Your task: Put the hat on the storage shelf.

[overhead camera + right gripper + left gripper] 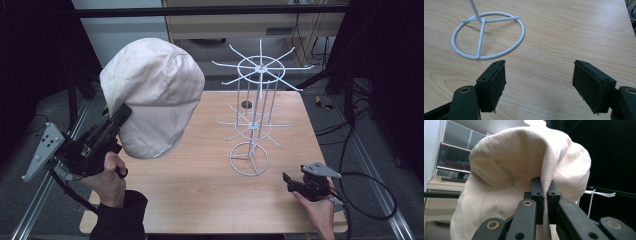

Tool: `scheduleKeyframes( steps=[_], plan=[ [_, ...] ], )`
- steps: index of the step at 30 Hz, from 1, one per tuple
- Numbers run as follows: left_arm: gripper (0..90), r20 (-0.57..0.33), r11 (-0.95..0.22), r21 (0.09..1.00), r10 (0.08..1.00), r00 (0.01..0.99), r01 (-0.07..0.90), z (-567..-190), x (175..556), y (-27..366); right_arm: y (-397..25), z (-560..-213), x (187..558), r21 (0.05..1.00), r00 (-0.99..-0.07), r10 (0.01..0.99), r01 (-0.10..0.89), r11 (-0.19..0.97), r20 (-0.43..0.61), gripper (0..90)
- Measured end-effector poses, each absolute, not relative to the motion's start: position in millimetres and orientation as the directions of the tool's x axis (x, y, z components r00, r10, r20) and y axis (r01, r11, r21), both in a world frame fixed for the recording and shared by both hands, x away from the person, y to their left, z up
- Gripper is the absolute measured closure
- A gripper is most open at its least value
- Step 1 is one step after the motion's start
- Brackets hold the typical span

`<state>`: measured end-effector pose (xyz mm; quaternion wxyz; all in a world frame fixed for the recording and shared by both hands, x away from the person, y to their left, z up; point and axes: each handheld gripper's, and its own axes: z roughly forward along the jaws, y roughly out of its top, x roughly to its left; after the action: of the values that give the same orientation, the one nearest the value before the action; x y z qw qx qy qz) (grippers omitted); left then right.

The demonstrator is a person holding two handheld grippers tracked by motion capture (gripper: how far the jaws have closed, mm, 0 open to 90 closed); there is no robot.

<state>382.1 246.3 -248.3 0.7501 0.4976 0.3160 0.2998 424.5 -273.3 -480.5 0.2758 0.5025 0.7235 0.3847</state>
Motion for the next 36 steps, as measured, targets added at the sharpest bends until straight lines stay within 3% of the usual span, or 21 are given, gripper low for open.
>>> scheduleKeyframes(
  steps=[36],
  plan=[
    [87.8,-0.12,0.334,0.923,0.72,0.684,-0.19,-223,392,213,-274,-480,424,0.834,-0.343,0.939,0.519,0.187,0.003,26.6]
  ],
)
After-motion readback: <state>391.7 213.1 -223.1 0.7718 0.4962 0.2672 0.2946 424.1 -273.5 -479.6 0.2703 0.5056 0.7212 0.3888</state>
